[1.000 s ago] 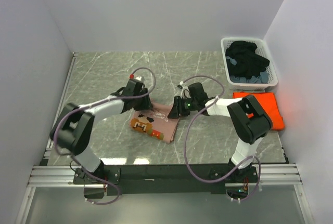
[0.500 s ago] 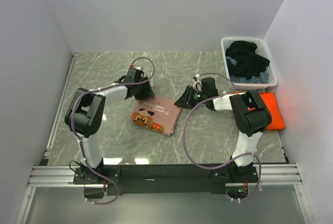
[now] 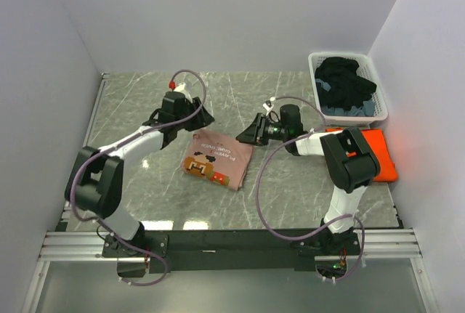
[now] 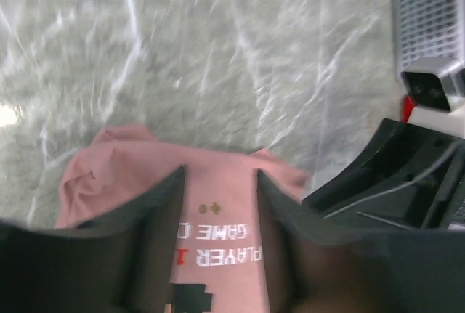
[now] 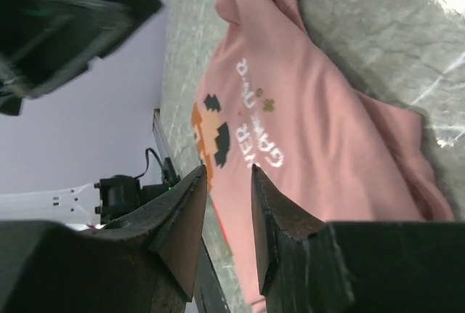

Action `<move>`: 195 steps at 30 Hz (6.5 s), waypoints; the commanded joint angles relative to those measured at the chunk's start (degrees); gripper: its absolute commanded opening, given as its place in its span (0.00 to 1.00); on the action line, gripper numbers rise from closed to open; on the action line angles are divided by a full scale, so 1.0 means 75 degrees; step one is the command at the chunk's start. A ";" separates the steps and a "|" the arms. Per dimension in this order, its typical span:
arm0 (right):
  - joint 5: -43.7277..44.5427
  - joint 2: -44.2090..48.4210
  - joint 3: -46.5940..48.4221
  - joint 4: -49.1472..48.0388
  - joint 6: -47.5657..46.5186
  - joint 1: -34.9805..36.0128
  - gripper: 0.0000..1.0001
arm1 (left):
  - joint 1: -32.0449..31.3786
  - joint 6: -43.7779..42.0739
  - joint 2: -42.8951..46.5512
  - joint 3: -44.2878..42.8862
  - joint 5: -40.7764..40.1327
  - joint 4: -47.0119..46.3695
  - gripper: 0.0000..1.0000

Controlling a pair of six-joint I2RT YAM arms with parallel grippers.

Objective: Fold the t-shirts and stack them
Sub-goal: Fold the tshirt

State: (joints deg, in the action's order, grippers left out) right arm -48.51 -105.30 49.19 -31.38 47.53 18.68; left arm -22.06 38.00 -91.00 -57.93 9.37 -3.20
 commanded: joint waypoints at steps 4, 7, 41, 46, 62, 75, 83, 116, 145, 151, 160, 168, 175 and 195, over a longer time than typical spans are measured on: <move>-0.0329 -0.1474 0.0343 -0.0902 0.0424 -0.0240 0.38 | 0.0492 0.0078 -0.1494 0.0072 0.0578 -0.0744 0.40; -0.0317 -0.2061 0.0437 -0.1090 0.0553 -0.0474 0.38 | 0.0855 0.0113 -0.2138 -0.0185 0.0882 -0.0885 0.36; -0.0410 0.0284 0.0027 0.0645 0.0026 0.1376 0.38 | 0.0879 0.0898 0.0416 0.1687 0.1012 -0.0016 0.54; -0.0879 -0.1028 0.0168 0.0316 0.0598 0.1506 0.38 | 0.0914 0.1202 -0.0263 0.2052 0.0861 -0.0230 0.29; -0.0352 -0.0881 -0.0243 0.2389 -0.1039 -0.0076 0.37 | 0.0915 0.2703 0.1499 0.4805 0.1670 -0.0593 0.15; 0.0164 0.0739 0.0987 0.2532 -0.1311 -0.0006 0.37 | 0.0997 0.1450 0.3335 0.3003 -0.2034 0.1634 0.52; 0.0047 0.0095 0.1504 0.1933 -0.0806 0.0100 0.37 | 0.0997 0.1075 0.1437 0.2078 -0.1917 0.1107 0.42; 0.0258 -0.1030 0.2241 0.1419 -0.0198 0.0404 0.37 | 0.1711 0.1167 0.3343 0.2017 -0.1225 0.1436 0.70; 0.0023 -0.2779 0.2584 -0.0352 0.1609 0.0275 0.37 | 0.2649 0.2399 0.0647 0.3177 0.1329 -0.2282 0.62; -0.0117 -0.1021 0.1554 -0.0293 0.1316 0.0345 0.37 | 0.2368 0.2152 0.3013 0.3505 0.0956 -0.0574 0.68; -0.0915 -0.0152 -0.0064 -0.0610 0.1012 0.1457 0.37 | 0.1442 0.2808 0.4599 0.5320 0.0814 -0.0229 0.38; -0.0973 -0.1849 -0.1096 -0.2339 0.1980 0.1155 0.37 | 0.1792 0.3710 0.4258 0.6681 0.0568 -0.0289 0.08; -0.0938 -0.2309 -0.1543 -0.2790 0.2277 0.0651 0.37 | 0.2321 0.3934 0.5183 0.6927 0.0615 0.0891 0.06; 0.4825 0.3632 -0.0523 0.7110 -0.2680 -0.0287 0.69 | -0.1387 0.1544 0.4524 0.2629 -0.1634 0.2911 0.71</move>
State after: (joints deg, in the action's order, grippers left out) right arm -23.57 -81.60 44.75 9.82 32.56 18.00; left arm -25.02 55.90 -50.19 -31.90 3.99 18.48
